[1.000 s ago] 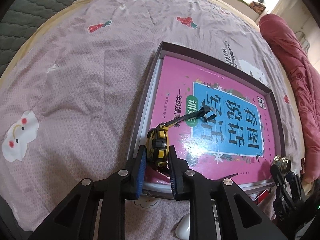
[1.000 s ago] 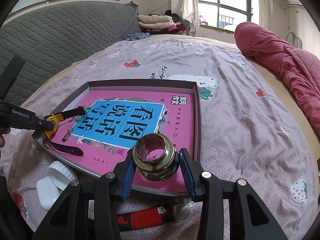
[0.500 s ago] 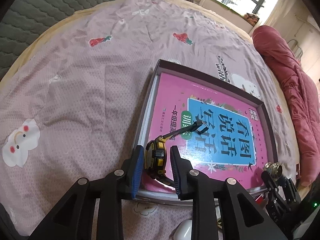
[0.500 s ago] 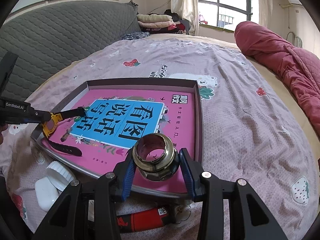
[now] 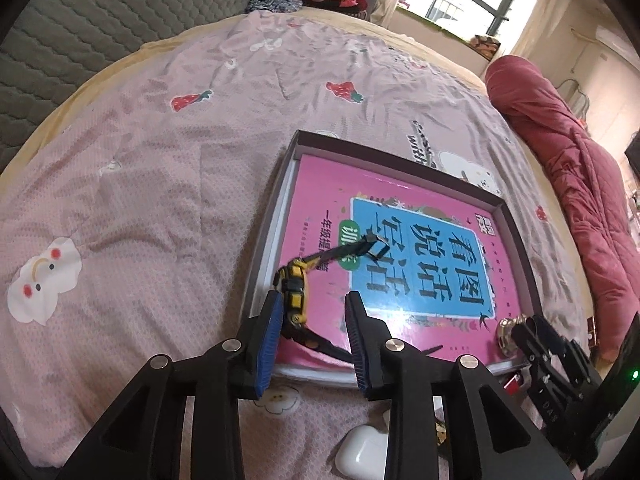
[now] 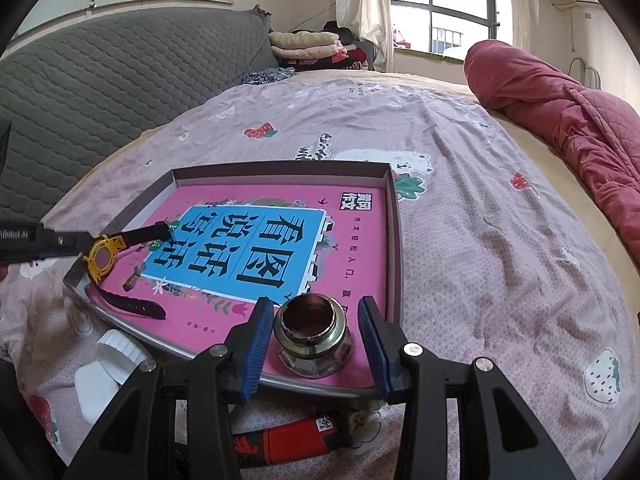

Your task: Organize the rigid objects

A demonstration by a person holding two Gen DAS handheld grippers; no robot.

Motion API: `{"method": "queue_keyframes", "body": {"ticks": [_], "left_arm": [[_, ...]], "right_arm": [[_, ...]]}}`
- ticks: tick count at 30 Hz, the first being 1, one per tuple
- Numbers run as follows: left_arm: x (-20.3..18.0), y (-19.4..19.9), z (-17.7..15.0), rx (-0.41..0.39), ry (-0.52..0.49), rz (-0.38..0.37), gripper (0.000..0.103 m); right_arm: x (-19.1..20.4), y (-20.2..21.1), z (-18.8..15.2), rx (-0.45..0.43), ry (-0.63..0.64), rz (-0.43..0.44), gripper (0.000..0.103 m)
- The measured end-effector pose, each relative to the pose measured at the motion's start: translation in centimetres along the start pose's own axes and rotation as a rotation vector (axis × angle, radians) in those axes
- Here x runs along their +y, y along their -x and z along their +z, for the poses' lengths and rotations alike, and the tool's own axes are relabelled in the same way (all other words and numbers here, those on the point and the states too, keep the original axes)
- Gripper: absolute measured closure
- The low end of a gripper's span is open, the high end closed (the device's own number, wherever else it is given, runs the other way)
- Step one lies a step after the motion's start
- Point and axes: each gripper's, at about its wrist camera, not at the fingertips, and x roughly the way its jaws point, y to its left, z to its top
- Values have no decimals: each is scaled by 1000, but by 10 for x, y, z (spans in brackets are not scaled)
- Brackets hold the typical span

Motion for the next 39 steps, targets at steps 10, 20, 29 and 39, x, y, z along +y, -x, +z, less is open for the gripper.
{"method": "queue_keyframes", "body": {"ticks": [10, 20, 29, 39], "left_arm": [[-2, 8, -11, -31, -15, -4, 47], [-8, 22, -12, -78, -43, -4, 43], [-13, 34, -21, -94, -66, -13, 42], [-22, 51, -27, -116, -83, -33, 34]], "right_arm": [[-6, 12, 5, -50, -37, -6, 53], [-2, 30, 11, -126, -13, 11, 48], [0, 50, 12, -185, 11, -1, 48], [12, 75, 5, -213, 34, -6, 48]]}}
